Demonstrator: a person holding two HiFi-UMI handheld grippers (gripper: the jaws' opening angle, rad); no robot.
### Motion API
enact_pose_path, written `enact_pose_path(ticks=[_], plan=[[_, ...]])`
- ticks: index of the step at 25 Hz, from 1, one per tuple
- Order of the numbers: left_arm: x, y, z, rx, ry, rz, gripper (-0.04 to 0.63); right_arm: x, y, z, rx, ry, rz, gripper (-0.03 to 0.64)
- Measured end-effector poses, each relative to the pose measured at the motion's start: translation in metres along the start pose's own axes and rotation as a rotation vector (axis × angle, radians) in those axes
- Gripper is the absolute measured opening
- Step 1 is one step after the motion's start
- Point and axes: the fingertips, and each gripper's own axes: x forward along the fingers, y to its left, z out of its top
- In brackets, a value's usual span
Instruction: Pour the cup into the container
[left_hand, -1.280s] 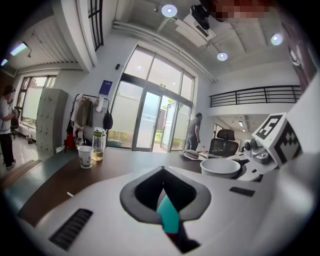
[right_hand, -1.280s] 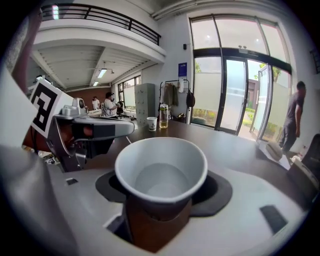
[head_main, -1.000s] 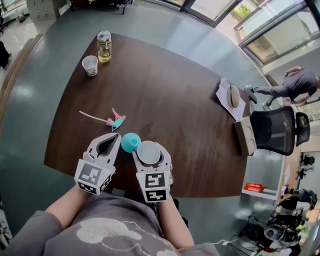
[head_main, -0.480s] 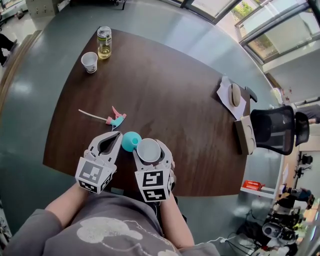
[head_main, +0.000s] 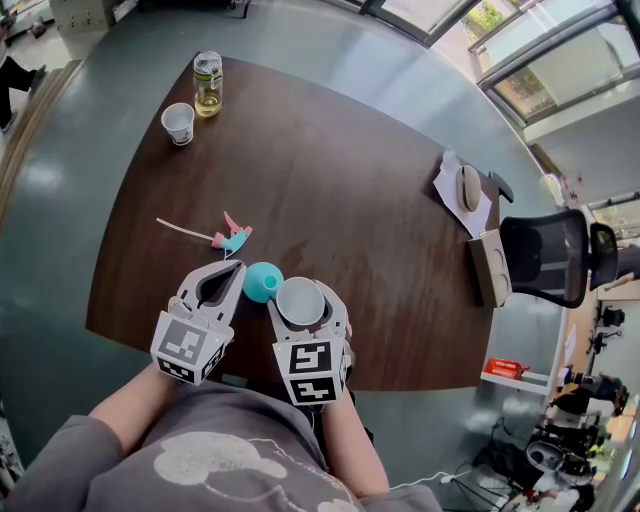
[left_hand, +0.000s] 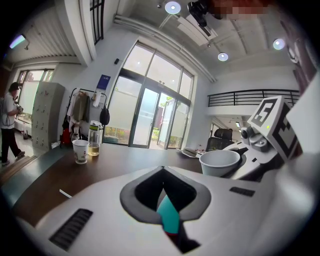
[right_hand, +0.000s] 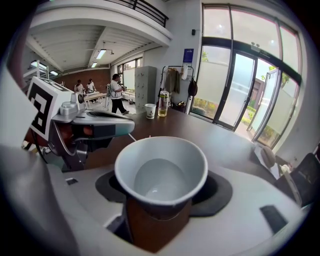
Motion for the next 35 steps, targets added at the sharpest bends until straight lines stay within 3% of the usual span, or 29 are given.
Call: enact_pose_path(ticks=[35], plan=[[-0.005, -0.002, -0.001, -0.028, -0.026, 0.015, 0.007, 0.002, -0.012, -0.002, -0.266, 0.201, 0.001, 0.299]])
